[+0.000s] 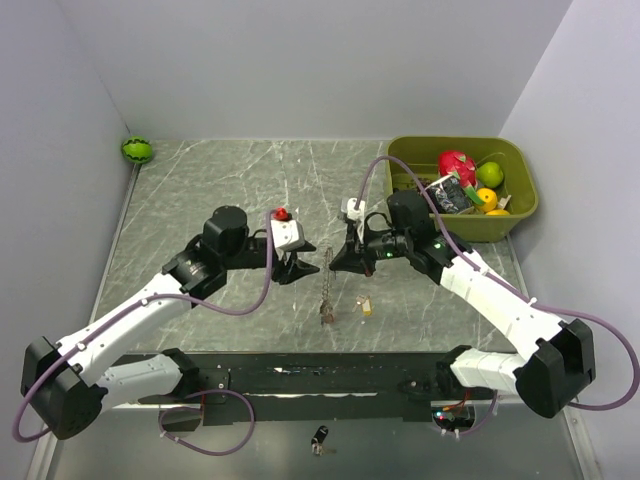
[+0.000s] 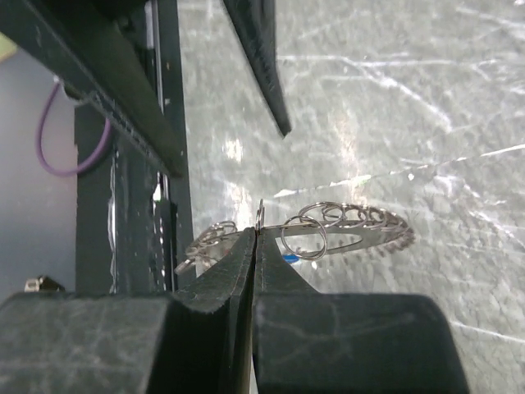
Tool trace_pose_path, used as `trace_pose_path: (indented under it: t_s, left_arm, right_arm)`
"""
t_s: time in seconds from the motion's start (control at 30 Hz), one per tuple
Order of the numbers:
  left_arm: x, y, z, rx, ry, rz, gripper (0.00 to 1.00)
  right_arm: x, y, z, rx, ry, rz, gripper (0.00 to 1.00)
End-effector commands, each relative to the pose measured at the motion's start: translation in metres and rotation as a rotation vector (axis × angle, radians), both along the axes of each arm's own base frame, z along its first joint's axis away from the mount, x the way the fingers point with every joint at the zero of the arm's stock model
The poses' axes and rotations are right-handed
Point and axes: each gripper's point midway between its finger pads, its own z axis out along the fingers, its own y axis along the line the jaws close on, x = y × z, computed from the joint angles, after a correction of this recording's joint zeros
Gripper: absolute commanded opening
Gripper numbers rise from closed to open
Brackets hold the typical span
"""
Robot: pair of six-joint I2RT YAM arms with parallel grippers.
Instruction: Put the keys on the keyring
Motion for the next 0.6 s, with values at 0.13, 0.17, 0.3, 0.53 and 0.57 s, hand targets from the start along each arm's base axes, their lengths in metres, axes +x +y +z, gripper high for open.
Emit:
trace_pose_path:
  t_s: [0.13, 0.17, 0.3, 0.53, 0.57]
  left_arm:
    - [-0.014, -0.002, -0.012, 0.110, 0.033, -0.112, 0.53]
    - [-0.015, -0.004, -0.011, 0.111, 0.037, -0.125, 0.52]
    - [-0.020, -0.009, -0.017, 0.115, 0.058, -0.171, 0.49]
    - [-0.019, -0.015, -0.018, 0.105, 0.050, -0.187, 0.42]
    - [-0.018, -0.017, -0.018, 0.105, 0.052, -0.186, 0.39]
  right_arm:
    - [-0.007, 0.013, 0.020, 0.006, -0.108, 0.100, 0.00]
    - [-0.010, 0.014, 0.021, 0.009, -0.113, 0.114, 0.00]
    - [-0.015, 0.017, 0.020, 0.010, -0.116, 0.129, 0.00]
    - [-0.020, 0.020, 0.021, 0.020, -0.117, 0.150, 0.00]
    - [-0.021, 0.021, 0.021, 0.021, -0.115, 0.154, 0.00]
